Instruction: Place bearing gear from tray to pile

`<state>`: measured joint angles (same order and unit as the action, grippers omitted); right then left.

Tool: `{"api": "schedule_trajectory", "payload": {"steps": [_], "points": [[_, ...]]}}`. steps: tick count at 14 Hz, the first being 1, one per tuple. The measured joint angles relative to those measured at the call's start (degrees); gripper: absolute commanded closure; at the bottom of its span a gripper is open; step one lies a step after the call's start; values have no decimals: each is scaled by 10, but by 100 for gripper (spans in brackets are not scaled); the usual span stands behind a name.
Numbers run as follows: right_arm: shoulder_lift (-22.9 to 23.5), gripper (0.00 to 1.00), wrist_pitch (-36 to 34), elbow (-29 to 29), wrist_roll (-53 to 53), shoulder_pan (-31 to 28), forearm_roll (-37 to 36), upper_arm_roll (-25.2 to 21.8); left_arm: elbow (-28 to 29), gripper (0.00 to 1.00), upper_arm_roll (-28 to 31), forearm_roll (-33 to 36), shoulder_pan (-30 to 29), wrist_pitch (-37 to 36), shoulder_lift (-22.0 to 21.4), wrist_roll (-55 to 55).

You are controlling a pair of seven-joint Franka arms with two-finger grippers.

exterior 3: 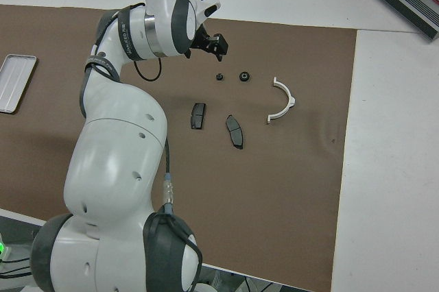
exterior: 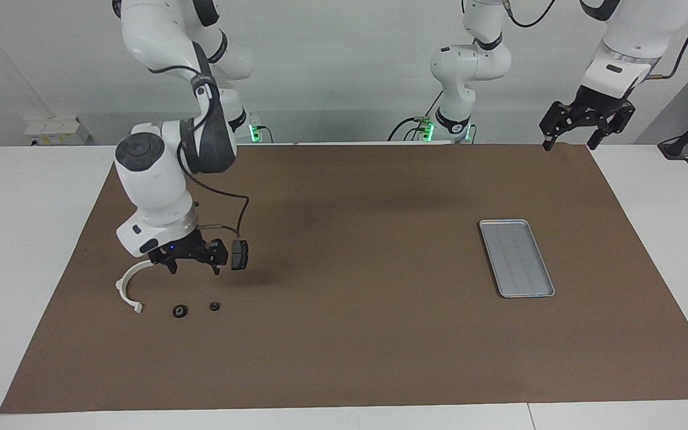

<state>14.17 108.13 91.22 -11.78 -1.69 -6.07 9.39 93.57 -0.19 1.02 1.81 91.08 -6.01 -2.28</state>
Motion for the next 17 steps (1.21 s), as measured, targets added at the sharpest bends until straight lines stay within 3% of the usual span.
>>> {"api": "schedule_trajectory", "payload": {"steps": [5, 7, 11, 17], "points": [[-129, 0, -165, 2, 0, 16, 46, -6, 0, 0, 0, 0, 0, 0, 0, 0], [-152, 0, -198, 4, 0, 67, 56, -51, 0, 0, 0, 0, 0, 0, 0, 0], [-160, 0, -210, 7, 0, 78, 71, -85, 0, 0, 0, 0, 0, 0, 0, 0], [-159, 0, -210, 9, 10, 25, 71, -52, 0, 0, 0, 0, 0, 0, 0, 0]]}}
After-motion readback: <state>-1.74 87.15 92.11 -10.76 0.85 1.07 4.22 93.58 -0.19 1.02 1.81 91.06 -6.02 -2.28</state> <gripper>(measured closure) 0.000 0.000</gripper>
